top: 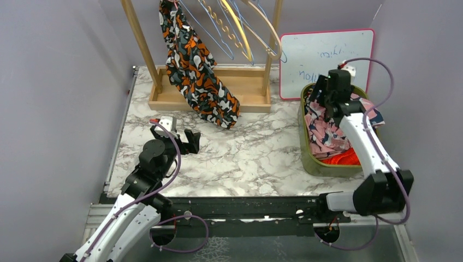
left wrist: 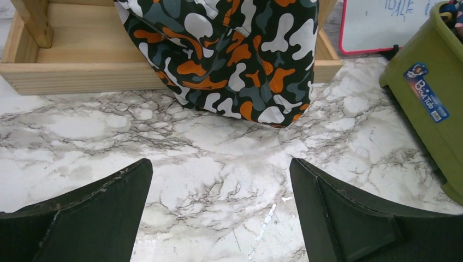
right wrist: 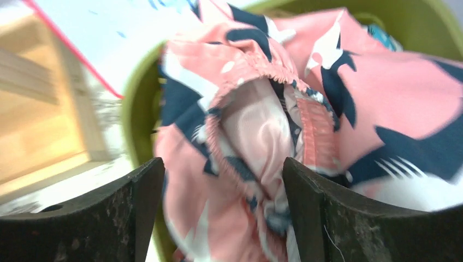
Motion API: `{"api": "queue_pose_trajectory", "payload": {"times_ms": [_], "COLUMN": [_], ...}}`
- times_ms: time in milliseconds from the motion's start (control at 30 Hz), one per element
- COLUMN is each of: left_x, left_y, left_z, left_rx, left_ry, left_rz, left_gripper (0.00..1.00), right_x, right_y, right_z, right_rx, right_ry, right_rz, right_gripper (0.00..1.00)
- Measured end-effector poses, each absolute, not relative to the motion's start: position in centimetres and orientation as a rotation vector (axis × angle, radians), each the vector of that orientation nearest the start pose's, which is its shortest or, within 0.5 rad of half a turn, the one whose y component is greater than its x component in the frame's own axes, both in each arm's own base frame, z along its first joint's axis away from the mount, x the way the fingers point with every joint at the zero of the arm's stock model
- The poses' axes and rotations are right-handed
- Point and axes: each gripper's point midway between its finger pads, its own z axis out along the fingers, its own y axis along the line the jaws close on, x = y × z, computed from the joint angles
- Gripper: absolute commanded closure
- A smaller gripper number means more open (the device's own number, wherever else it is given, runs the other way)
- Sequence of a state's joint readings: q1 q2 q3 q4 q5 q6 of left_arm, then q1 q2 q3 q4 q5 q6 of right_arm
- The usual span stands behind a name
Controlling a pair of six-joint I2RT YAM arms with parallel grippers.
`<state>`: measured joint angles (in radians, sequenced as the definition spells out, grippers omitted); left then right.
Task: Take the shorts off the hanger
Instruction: Place the shorts in the basket, then reset both arms
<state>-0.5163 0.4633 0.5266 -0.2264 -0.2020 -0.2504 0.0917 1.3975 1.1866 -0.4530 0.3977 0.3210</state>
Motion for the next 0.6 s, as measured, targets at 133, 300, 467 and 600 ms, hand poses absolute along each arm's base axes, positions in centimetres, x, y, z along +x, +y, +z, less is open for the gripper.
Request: {"api": "queue_pose_trajectory", "payload": {"times_ms": [133, 300, 467, 600], "left_x": [24.5, 25.2, 26.4, 27.9], "left_y": [-10.1, -8.7, -7.1, -4.5], "left_z": [21.8, 20.0, 19.9, 19.6], "left_rx": [0.053, 0.009, -0.067, -0.173], "left_ry": [1.779, 1.864, 1.919, 1.960], "left_rz": [-0.337, -0.223, -0.114, -0.020], "left_gripper": [0.01, 0.01, 0.01, 0.01], "right_x": [37.9, 35.0, 33.1, 33.3], "right_y": [-0.5, 3.1, 7.2, 8.9], "right_z": [26.7, 32.9, 34.6, 34.0], "right_rx": [0.397, 0.235, 0.051, -0.023], "right_ry": [1.989, 1.801, 1.727, 1.751], "right_rz": [-0.058, 0.208, 0.433, 0.513], "right_gripper": [0.13, 0.12, 0.10, 0.02]}}
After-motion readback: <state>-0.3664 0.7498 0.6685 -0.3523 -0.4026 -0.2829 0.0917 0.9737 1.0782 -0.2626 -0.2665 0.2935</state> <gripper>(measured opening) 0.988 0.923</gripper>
